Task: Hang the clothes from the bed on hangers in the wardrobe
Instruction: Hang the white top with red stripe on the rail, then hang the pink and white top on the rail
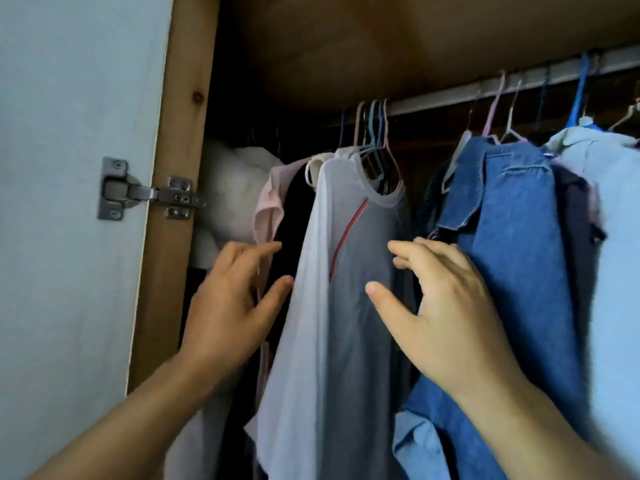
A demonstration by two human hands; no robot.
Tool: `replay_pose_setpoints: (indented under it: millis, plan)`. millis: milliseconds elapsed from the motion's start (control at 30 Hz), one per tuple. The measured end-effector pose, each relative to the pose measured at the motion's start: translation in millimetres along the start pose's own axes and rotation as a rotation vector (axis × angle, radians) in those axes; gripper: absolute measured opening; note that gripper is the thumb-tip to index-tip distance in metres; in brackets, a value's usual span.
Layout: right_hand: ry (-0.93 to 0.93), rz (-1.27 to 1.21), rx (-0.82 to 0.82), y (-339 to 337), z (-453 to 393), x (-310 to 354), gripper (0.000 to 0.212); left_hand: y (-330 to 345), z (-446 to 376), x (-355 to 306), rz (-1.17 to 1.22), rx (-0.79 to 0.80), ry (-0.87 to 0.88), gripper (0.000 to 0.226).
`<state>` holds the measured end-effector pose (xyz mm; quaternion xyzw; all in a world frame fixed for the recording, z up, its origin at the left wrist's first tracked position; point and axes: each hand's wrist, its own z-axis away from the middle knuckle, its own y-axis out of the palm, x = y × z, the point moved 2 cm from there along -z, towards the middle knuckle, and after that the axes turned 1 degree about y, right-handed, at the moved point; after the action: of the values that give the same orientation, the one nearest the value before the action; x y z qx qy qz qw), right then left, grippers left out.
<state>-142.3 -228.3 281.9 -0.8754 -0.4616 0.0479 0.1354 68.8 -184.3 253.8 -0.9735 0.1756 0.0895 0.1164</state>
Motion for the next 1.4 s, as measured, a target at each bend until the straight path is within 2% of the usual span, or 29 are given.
replay_pose_setpoints:
  millis: [67, 167, 367, 567, 667, 833, 967, 1100, 1233, 1333, 1400]
  plan:
    - [-0.057, -0.104, 0.038, 15, 19, 18, 0.05, -14, 33, 10, 0.003, 0.049, -0.033, 0.043]
    - [-0.094, -0.284, 0.127, 40, 51, 50, 0.047, -43, 87, 26, -0.031, 0.127, -0.178, 0.038]
    - [-0.191, -0.629, 0.296, 92, 118, 136, 0.033, -137, 192, 45, -0.276, 0.293, -0.473, 0.035]
    - [-0.265, -1.027, 0.442, 132, 212, 280, 0.025, -278, 312, 43, -0.554, 0.347, -0.733, 0.028]
    - [-0.302, -1.183, 0.559, 140, 259, 367, 0.025, -359, 370, 36, -0.698, 0.375, -0.85, 0.034]
    - [-0.32, -1.363, 0.769, 139, 316, 519, 0.026, -505, 442, 11, -0.949, 0.212, -1.031, 0.03]
    - [-0.414, -1.445, 0.936, 132, 359, 632, 0.029, -598, 491, -12, -1.065, 0.086, -1.191, 0.034]
    - [-0.524, -1.537, 1.12, 114, 398, 723, 0.03, -665, 531, -38, -1.136, 0.048, -1.362, 0.025]
    - [-0.697, -1.58, 1.266, 94, 431, 792, 0.032, -711, 568, -60, -1.185, -0.027, -1.506, 0.026]
    - [-0.825, -1.59, 1.366, 85, 452, 841, 0.036, -744, 591, -66, -1.242, -0.129, -1.594, 0.025]
    - [-0.901, -1.586, 1.435, 84, 466, 874, 0.038, -765, 604, -67, -1.264, -0.211, -1.637, 0.033]
